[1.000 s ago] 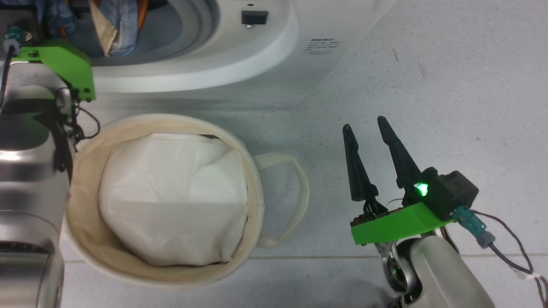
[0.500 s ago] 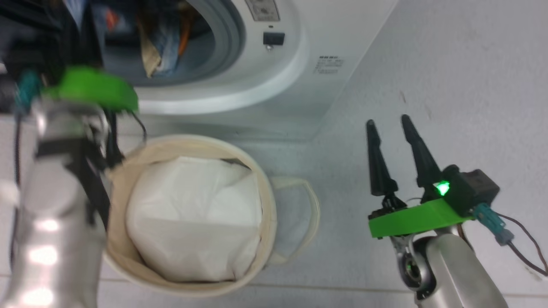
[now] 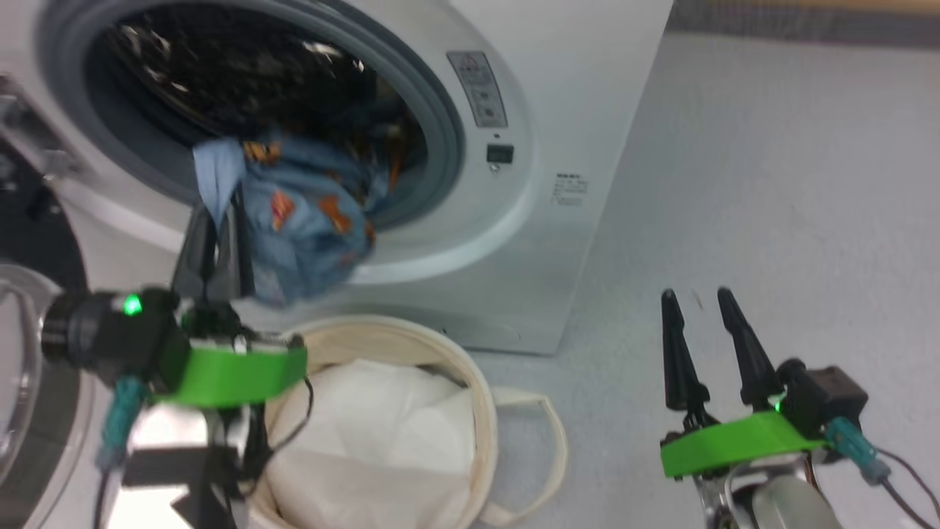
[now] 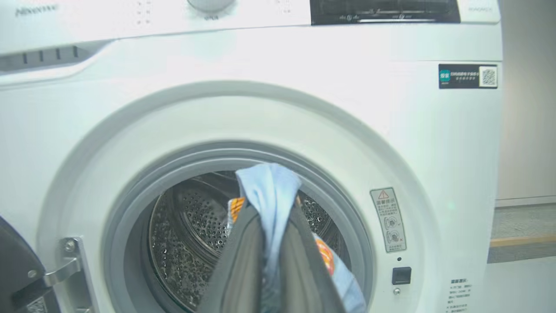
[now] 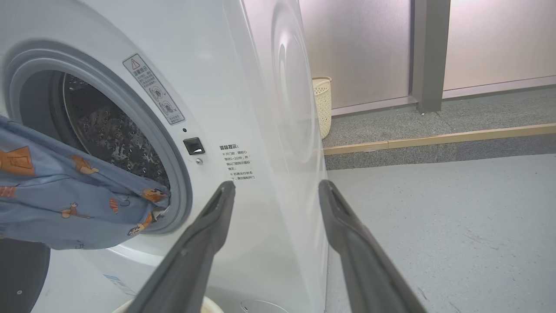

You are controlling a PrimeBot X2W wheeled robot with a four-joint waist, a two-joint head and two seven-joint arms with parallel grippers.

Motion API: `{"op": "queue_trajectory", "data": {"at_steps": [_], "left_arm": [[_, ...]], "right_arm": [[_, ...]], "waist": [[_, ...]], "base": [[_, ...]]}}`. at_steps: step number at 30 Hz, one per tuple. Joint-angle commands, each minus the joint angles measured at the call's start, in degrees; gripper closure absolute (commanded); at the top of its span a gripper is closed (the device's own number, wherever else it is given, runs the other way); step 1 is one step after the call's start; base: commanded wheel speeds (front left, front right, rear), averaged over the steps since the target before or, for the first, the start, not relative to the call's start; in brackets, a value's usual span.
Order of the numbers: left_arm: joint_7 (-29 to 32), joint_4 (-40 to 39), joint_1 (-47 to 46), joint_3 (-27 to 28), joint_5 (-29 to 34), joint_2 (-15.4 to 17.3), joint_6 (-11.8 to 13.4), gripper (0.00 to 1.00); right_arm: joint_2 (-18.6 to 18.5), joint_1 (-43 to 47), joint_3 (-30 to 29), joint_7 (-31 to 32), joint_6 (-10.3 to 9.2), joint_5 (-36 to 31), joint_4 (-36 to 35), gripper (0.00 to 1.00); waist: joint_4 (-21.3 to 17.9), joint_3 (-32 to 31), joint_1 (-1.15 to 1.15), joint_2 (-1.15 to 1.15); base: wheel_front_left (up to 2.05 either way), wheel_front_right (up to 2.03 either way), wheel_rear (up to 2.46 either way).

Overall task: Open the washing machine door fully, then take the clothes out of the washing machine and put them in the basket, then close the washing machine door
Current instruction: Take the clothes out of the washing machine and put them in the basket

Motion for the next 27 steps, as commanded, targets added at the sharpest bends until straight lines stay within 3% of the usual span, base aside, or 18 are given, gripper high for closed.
{"op": "queue_trajectory", "data": {"at_steps": [1, 7, 11, 18, 23, 27], "left_arm": [[-0.3, -4.5, 0.5, 1.1, 1.2, 0.6, -0.1, 1.00], [-0.3, -8.5, 4.2, -1.4, 3.8, 0.3, 0.4, 0.97], [-0.3, -10.0, 5.5, -2.9, 3.7, -0.1, 1.0, 1.00], [-0.3, -5.2, 7.7, -5.4, 3.0, -0.5, 0.5, 1.00], [-0.3, 4.1, 9.7, -8.0, 2.9, -0.8, -0.1, 1.00], [-0.3, 6.4, 10.2, -10.0, 3.5, -1.1, 0.8, 1.00]], "right_arm": [[0.3, 0.3, 1.2, -0.7, 0.47, 0.2, -1.3, 0.00], [0.3, 1.6, 1.7, -0.7, 0.47, 0.2, -0.9, 0.00], [0.3, 2.3, 1.6, -0.7, 0.47, 0.1, -0.5, 0.00], [0.3, 2.6, 2.0, -0.7, 0.47, 0.2, 0.1, 0.00], [0.3, 2.9, 2.1, -0.7, 0.47, -0.2, 0.6, 0.00], [0.3, 3.2, 1.5, -0.7, 0.47, -0.2, 0.5, 0.00]], "waist": [[2.0, -3.3, 0.00, 0.00], [3.3, -4.9, 0.00, 0.00], [4.4, -5.6, 0.00, 0.00], [4.8, -6.4, 0.00, 0.00], [4.6, -6.9, 0.00, 0.00], [4.3, -7.4, 0.00, 0.00]], "base": [[0.00, 0.00, 0.00], [0.00, 0.00, 0.00], [0.00, 0.00, 0.00], [0.00, 0.00, 0.00], [0.00, 0.00, 0.00], [0.00, 0.00, 0.00]]}}
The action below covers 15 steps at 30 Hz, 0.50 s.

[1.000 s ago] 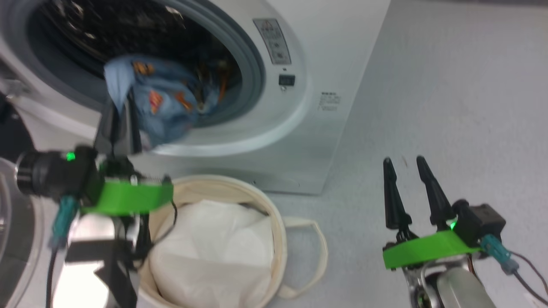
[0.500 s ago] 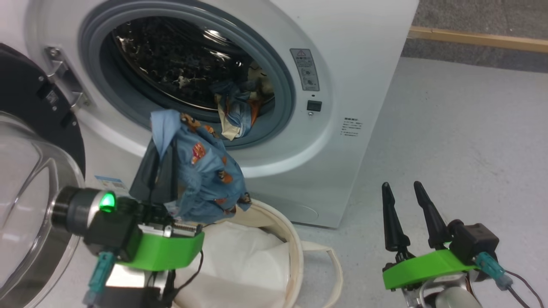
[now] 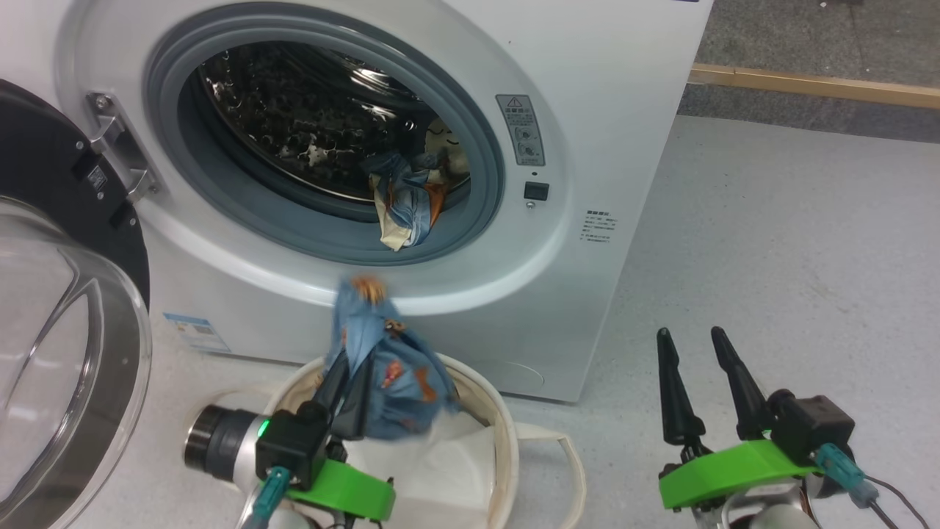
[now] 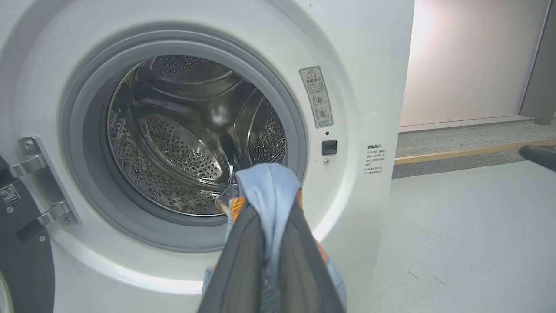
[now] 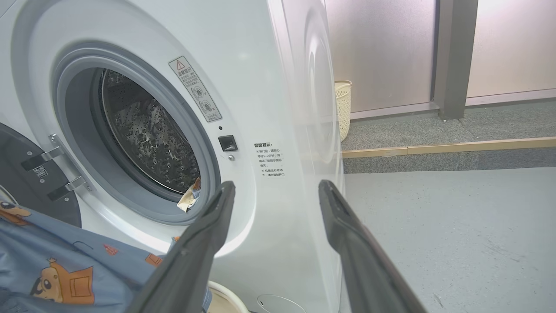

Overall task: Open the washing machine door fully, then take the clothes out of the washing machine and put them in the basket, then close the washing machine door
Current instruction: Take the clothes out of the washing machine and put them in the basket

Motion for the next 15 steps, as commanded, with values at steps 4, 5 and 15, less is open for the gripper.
{"op": "queue_trajectory", "data": {"at_steps": [4, 5, 15], "left_arm": [[-0.3, -4.3, -1.2, 1.0, -0.6, -0.3, 2.2, 1.00], [-0.3, -3.8, -1.2, 0.9, -0.7, -0.3, 2.4, 1.00], [-0.3, 7.8, -3.8, 1.2, -2.1, -0.4, 3.1, 1.00]], "right_arm": [[0.2, 0.0, 0.7, -0.7, 0.47, -0.3, -1.7, 0.00], [0.2, 0.1, 0.8, -0.7, 0.47, -0.2, -1.6, 0.00], [0.2, -0.5, 1.4, -0.7, 0.47, -0.3, -1.6, 0.00]], "waist": [[0.0, -0.3, 0.00, 0.00], [0.0, -0.3, 0.00, 0.00], [-0.6, 1.0, 0.00, 0.00]], "base": [[0.00, 0.00, 0.00], [0.00, 0.00, 0.00], [0.00, 0.00, 0.00]]}}
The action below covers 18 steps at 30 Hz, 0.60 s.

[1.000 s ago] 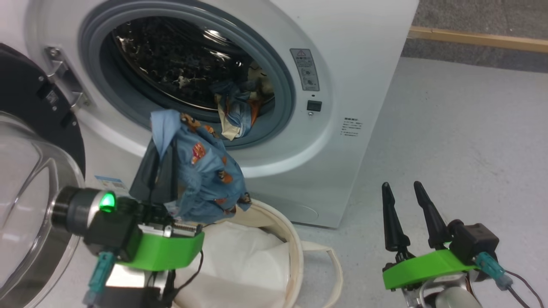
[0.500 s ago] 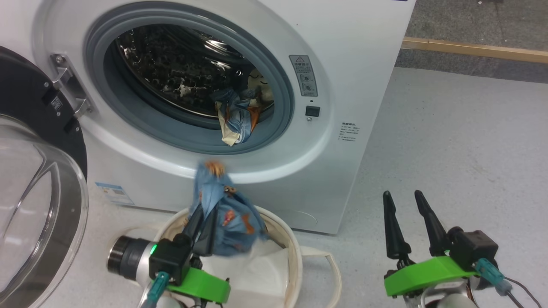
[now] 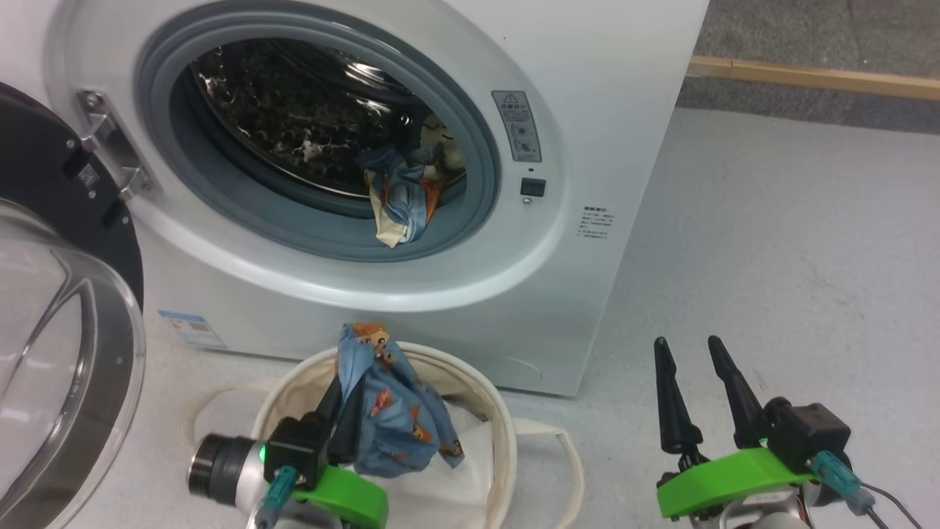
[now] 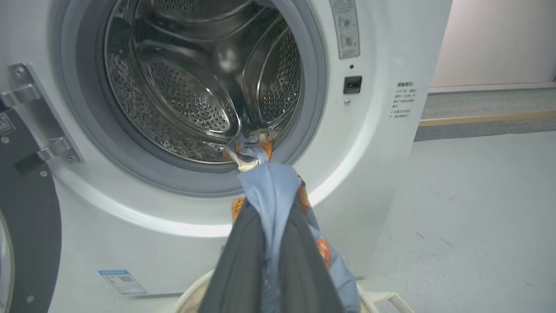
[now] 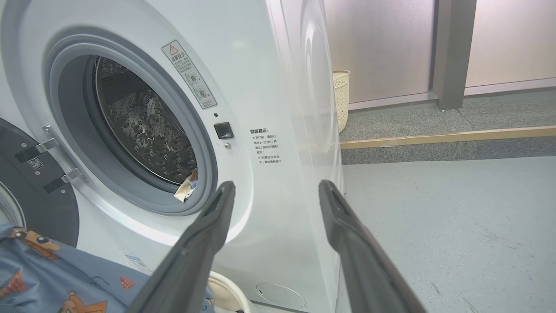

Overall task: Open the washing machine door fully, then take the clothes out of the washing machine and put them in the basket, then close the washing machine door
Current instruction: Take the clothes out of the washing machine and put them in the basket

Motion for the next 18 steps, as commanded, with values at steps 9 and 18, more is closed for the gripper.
{"op": "queue_trajectory", "data": {"at_steps": [9, 18], "left_arm": [[-0.3, 14.8, -7.5, 2.1, -2.7, -0.1, 0.0, 1.00], [-0.3, 30.0, -14.9, 0.8, -7.4, -0.3, -1.4, 1.00]], "right_arm": [[0.2, -2.7, 1.3, -0.7, 0.47, -1.1, -1.3, 0.00], [0.2, -5.4, 2.0, -0.7, 0.47, -2.5, -1.5, 0.00]], "waist": [[-1.7, 3.3, 0.00, 0.00], [-4.4, 10.4, 0.00, 0.00]], "base": [[0.00, 0.00, 0.00], [0.00, 0.00, 0.00]]}}
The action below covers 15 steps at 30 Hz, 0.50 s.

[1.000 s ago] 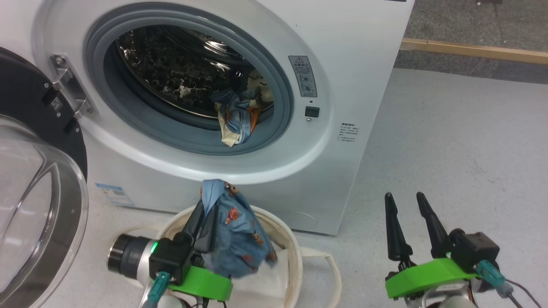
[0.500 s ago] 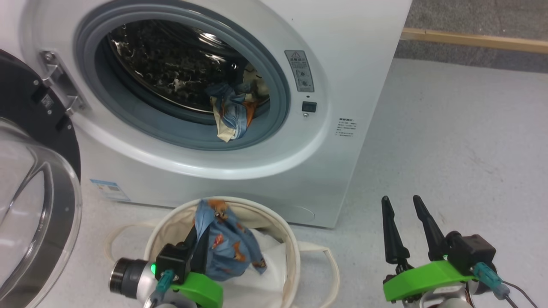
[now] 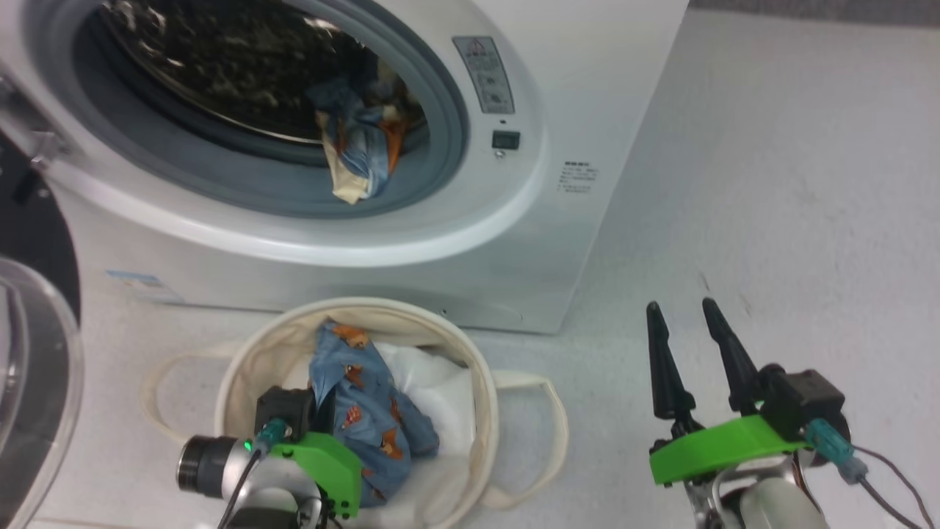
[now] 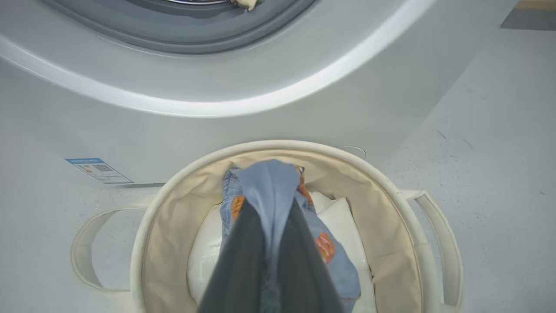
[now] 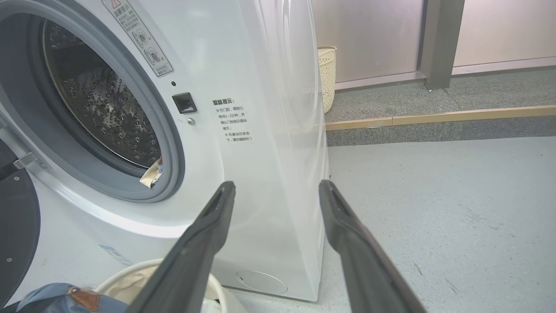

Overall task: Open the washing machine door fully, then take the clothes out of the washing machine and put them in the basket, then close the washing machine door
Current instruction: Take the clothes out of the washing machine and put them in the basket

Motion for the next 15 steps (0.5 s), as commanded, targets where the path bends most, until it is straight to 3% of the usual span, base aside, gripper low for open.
{"op": "queue_trajectory", "data": {"at_steps": [1, 6, 7, 8, 9, 10, 15], "left_arm": [[-0.3, 0.5, -2.2, 0.7, -0.2, 0.5, 0.0, 1.00], [-0.3, 5.0, -5.8, -0.2, -2.3, 0.5, 1.0, 1.00], [-0.3, 5.5, -6.2, -0.1, -2.5, 0.5, 1.2, 0.91], [-0.3, 5.9, -6.7, 0.0, -2.7, 0.5, 1.4, 0.66], [-0.3, 6.0, -7.1, 0.1, -2.6, 0.5, 1.9, 0.05], [-0.3, 6.3, -7.3, 0.4, -2.8, 0.5, 2.4, 0.00], [-0.3, 7.2, -8.2, 0.1, -3.4, 0.5, 2.9, 0.00]], "right_arm": [[0.2, -1.6, 1.6, -0.7, 0.47, -0.5, -1.8, 0.00], [0.2, -3.7, 2.2, -0.7, 0.47, -0.6, -2.1, 0.00], [0.2, -4.1, 2.2, -0.7, 0.47, -0.4, -2.2, 0.00], [0.2, -4.4, 2.3, -0.7, 0.47, -0.3, -2.3, 0.00], [0.2, -4.6, 2.2, -0.7, 0.47, -0.2, -2.3, 0.00], [0.2, -4.9, 2.2, -0.7, 0.47, 0.0, -2.4, 0.00], [0.2, -5.5, 1.4, -0.7, 0.47, 3.1, -2.5, 0.00]], "waist": [[-1.4, 2.6, 0.00, 0.00], [-3.0, 6.2, 0.00, 0.00], [-3.2, 6.7, 0.00, 0.00], [-3.5, 7.2, 0.00, 0.00], [-3.6, 7.6, 0.00, 0.00], [-3.7, 8.0, 0.00, 0.00], [-3.3, 8.1, 0.00, 0.00]], "base": [[0.00, 0.00, 0.00], [0.00, 0.00, 0.00], [0.00, 0.00, 0.00], [0.00, 0.00, 0.00], [0.00, 0.00, 0.00], [0.00, 0.00, 0.00], [0.00, 0.00, 0.00]]}}
